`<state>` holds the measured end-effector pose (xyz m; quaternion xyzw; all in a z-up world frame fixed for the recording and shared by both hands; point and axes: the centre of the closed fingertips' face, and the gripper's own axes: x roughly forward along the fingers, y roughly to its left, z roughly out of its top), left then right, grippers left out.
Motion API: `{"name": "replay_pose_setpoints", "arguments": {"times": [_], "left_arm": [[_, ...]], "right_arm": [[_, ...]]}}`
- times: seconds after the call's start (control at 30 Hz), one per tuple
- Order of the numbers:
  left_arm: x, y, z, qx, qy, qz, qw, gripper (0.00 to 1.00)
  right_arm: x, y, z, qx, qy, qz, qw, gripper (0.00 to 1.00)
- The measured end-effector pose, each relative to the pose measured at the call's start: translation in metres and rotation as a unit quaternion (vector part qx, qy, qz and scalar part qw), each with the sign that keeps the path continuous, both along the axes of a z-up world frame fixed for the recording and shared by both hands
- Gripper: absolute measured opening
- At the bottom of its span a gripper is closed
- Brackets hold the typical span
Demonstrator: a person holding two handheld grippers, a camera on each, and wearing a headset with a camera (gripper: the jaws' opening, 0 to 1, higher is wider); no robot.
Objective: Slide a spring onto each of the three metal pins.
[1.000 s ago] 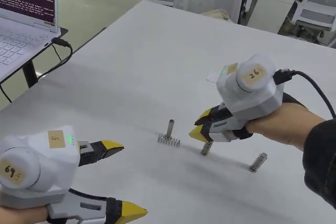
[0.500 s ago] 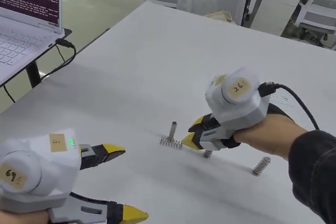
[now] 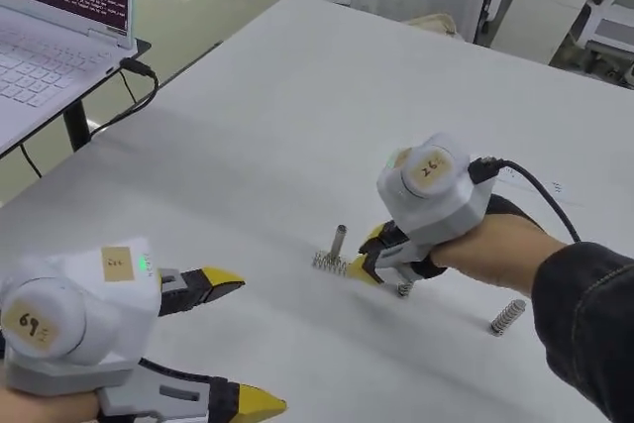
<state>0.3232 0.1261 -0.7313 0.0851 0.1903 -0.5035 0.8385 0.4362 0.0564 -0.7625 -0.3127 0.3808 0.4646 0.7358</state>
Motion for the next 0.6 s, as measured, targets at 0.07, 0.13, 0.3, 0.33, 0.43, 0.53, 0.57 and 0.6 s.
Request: {"name": "replay_pose_setpoints", "arguments": {"times": [0.07, 0.13, 0.3, 0.33, 0.43, 0.53, 0.57, 0.6], "left_arm": [[0.0, 0.0, 0.0, 0.0, 0.0, 0.001, 1.0, 0.69], [0.001, 0.001, 0.0, -0.001, 0.0, 0.002, 1.0, 0.69], [0.001, 0.003, -0.001, -0.001, 0.002, 0.004, 1.0, 0.69], [0.001, 0.003, -0.001, -0.002, 0.001, 0.004, 1.0, 0.69], [0.0, 0.005, -0.002, -0.002, 0.004, 0.006, 1.0, 0.69], [0.0, 0.006, -0.003, -0.001, 0.005, 0.007, 1.0, 0.68], [0.001, 0.006, -0.003, -0.002, 0.005, 0.008, 1.0, 0.68], [0.001, 0.007, -0.003, -0.002, 0.005, 0.008, 0.9999, 0.68]], "right_arm": [[0.002, 0.001, -0.003, -0.006, 0.0, 0.002, 1.0, 0.15], [0.002, 0.002, -0.005, -0.006, 0.007, 0.001, 1.0, 0.15], [0.003, 0.002, -0.015, -0.018, 0.014, 0.005, 0.9997, 0.15], [0.003, 0.002, -0.016, -0.019, 0.014, 0.007, 0.9997, 0.14], [0.004, 0.003, -0.02, -0.025, 0.016, 0.011, 0.9995, 0.14], [0.006, 0.004, -0.022, -0.028, 0.014, 0.015, 0.9994, 0.15], [0.006, 0.004, -0.024, -0.029, 0.016, 0.015, 0.9993, 0.14], [0.006, 0.004, -0.025, -0.03, 0.015, 0.015, 0.9993, 0.14]]}}
